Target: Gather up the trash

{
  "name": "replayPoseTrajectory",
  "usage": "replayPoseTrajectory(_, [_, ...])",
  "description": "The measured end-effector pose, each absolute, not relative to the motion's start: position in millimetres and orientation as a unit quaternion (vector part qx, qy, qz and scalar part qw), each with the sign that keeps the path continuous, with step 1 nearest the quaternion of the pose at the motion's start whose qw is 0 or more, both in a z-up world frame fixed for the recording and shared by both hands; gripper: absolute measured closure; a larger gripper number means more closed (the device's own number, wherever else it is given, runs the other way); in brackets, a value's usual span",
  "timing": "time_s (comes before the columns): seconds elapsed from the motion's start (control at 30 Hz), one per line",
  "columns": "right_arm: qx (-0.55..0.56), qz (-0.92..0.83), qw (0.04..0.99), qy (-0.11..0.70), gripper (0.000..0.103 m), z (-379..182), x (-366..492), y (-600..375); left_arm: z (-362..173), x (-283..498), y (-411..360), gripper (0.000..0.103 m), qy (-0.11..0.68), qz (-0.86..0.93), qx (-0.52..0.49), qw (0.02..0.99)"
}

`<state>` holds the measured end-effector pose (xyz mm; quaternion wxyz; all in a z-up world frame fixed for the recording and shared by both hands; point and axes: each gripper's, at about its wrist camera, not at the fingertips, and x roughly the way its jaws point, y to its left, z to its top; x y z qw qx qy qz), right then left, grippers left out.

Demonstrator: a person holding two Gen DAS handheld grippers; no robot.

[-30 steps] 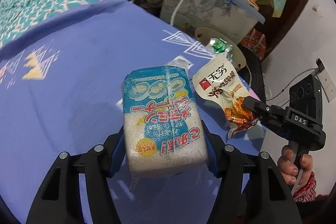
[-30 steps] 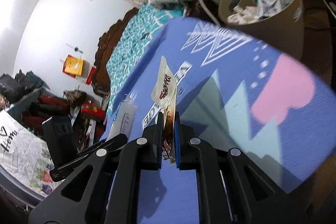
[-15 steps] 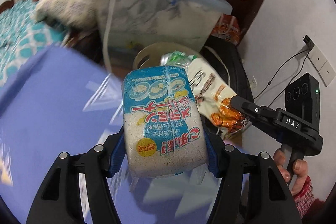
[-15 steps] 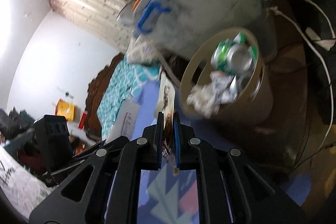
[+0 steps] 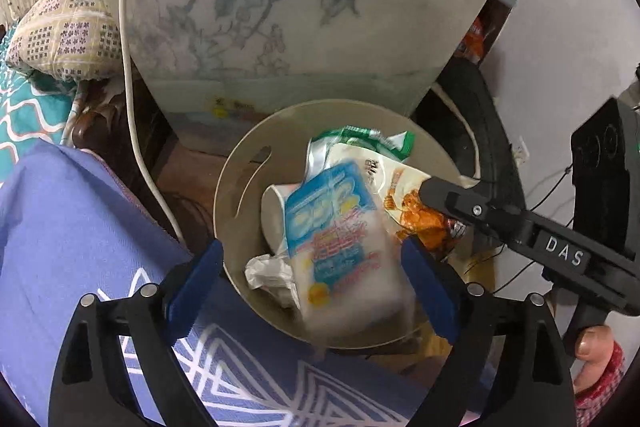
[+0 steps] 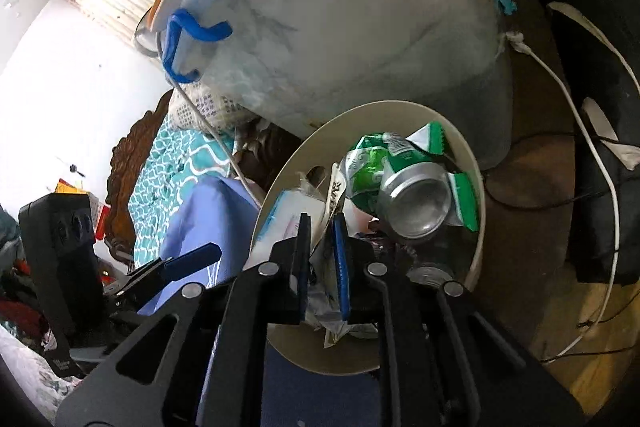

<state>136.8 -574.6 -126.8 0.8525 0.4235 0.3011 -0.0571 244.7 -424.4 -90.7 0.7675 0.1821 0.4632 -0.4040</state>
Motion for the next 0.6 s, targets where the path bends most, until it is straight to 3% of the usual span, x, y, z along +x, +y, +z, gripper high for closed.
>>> replayPoseTrajectory(0.03, [0.419,-0.056,0.855,0.301,0.07,-125.6,138.5,-572.1,-90.2,243.4,-421.7,0.017,0.461,-0.405,0.182,0.768])
replayPoseTrajectory(0.07, [0.413,-0.058,0.858,0.299,0.036,-121.4,139.0,-569.0,-88.7,240.6,-417.8,0.017,0.456,-0.405,0.184,0.771])
replayPoseTrajectory(0.1, [0.408,-0.062,0.861,0.296,0.022,-119.0,137.6,-565.6,-87.0,236.8,-413.1,0.017,0.449,-0.402,0.188,0.775])
replayPoseTrajectory(0.37, [0.373,-0.1,0.889,0.246,0.023,-87.0,103.6,-533.8,-53.3,196.3,-361.8,0.017,0.397,-0.367,0.193,0.819])
replayPoseTrajectory(0.6, [0.397,-0.104,0.887,0.212,0.025,-73.2,25.3,-475.7,-25.8,139.3,-304.1,0.017,0.362,-0.345,0.192,0.844])
